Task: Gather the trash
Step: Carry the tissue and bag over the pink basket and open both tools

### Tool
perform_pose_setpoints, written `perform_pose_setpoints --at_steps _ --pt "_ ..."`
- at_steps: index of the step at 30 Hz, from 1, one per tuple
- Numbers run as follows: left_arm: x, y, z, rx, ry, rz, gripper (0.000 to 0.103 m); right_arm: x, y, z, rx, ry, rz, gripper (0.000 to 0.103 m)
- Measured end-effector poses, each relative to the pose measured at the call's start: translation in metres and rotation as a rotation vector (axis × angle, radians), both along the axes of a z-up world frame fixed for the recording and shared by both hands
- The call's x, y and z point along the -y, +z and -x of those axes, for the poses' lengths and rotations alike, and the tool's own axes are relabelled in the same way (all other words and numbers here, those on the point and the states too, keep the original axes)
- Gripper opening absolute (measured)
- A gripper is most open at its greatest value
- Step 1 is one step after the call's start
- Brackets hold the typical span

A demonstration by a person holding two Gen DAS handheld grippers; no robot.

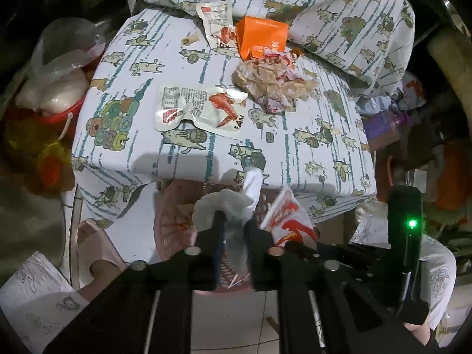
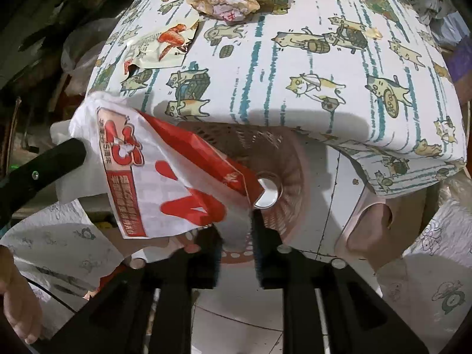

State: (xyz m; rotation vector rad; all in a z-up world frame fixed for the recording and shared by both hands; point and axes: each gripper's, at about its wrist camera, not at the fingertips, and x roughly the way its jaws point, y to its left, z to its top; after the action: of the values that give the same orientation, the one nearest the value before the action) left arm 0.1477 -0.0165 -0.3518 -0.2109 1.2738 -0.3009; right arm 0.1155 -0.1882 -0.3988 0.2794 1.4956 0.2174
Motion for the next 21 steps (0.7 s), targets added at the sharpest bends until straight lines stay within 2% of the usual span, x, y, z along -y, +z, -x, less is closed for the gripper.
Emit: perform_pose_setpoints --at_steps 3,5,11,13,15,19,21 --pt "-0.003 0.005 -0.001 0.024 0.015 -0.013 0.042 0.002 0.006 -0.002 0.031 -0.004 0.005 0.045" --pt "-0.006 0.009 -0.003 0.045 0.030 -0.031 0.052 0.003 0.010 -0.003 0.054 -0.004 0.018 0.048" --pt "-0.019 0.022 -0.007 0.095 0.079 -0.060 0.057 0.010 0.018 -0.007 0.093 -0.049 0.024 0.053" --pt "-0.023 0.024 -0.008 0.107 0.098 -0.064 0.062 0.011 0.022 -0.009 0.115 -0.050 0.031 0.053" --pt "-0.026 0.027 -0.009 0.123 0.112 -0.074 0.073 0.011 0.027 -0.010 0.140 -0.048 0.034 0.053" --pt "-0.022 0.038 -0.006 0.191 0.099 -0.129 0.075 0.012 0.039 -0.012 0.190 -0.057 0.030 0.057" --pt "-0.021 0.044 -0.004 0.227 0.093 -0.147 0.083 0.014 0.044 -0.012 0.217 -0.068 0.025 0.062"
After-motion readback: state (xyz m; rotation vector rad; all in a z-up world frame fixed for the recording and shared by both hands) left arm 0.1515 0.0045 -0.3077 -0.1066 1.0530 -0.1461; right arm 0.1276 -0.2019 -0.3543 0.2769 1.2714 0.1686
